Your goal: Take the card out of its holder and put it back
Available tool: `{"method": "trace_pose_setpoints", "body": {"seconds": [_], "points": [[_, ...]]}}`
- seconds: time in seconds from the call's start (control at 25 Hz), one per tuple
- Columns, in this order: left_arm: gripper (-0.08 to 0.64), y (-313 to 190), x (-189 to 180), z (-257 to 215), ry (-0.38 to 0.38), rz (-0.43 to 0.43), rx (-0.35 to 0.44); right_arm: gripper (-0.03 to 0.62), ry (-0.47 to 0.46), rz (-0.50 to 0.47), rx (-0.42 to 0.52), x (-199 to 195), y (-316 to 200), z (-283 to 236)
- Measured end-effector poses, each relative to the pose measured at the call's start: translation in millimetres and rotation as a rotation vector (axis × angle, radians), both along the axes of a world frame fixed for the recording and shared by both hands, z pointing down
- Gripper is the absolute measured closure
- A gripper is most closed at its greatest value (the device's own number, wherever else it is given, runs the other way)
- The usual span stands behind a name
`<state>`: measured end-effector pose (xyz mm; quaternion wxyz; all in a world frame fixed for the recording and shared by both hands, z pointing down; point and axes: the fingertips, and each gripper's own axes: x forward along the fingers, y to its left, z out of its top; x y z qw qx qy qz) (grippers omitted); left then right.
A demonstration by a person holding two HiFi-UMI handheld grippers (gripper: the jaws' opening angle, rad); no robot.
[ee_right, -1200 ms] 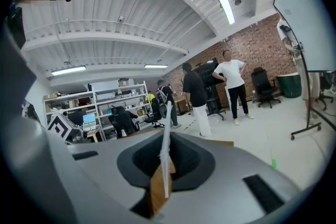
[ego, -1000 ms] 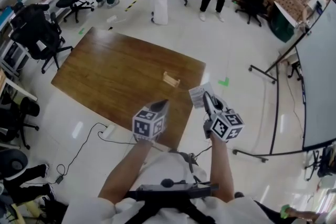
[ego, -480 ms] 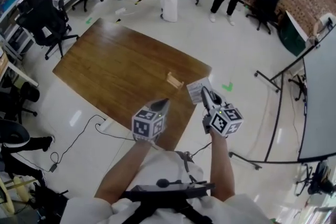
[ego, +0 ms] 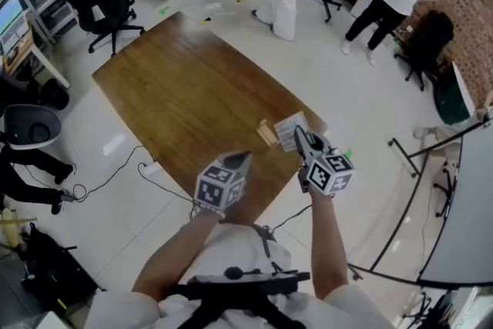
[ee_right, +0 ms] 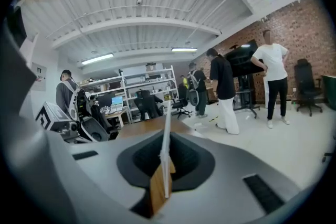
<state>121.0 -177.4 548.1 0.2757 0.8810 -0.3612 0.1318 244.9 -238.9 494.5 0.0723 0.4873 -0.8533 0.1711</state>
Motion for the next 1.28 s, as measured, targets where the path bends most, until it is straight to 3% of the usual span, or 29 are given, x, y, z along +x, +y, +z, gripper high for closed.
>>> {"method": "trace_pose_setpoints", "body": {"seconds": [0.28, 0.64, 1.28], "points": [[0.568, -11, 11, 17, -0.020, -0.056, -0.032, 0.577, -0.007, -0.101, -0.048, 1, -46, 30], [0.568, -22, 35, 40, -0.069, -0.037, -0.074, 0.577, -0.001, -0.189, -0.101, -5, -73, 71], [0.568, -33, 20, 55, -0.085, -0.064, -0.118, 0.575, -0.011, -0.197, -0.122, -16, -77, 92]]}}
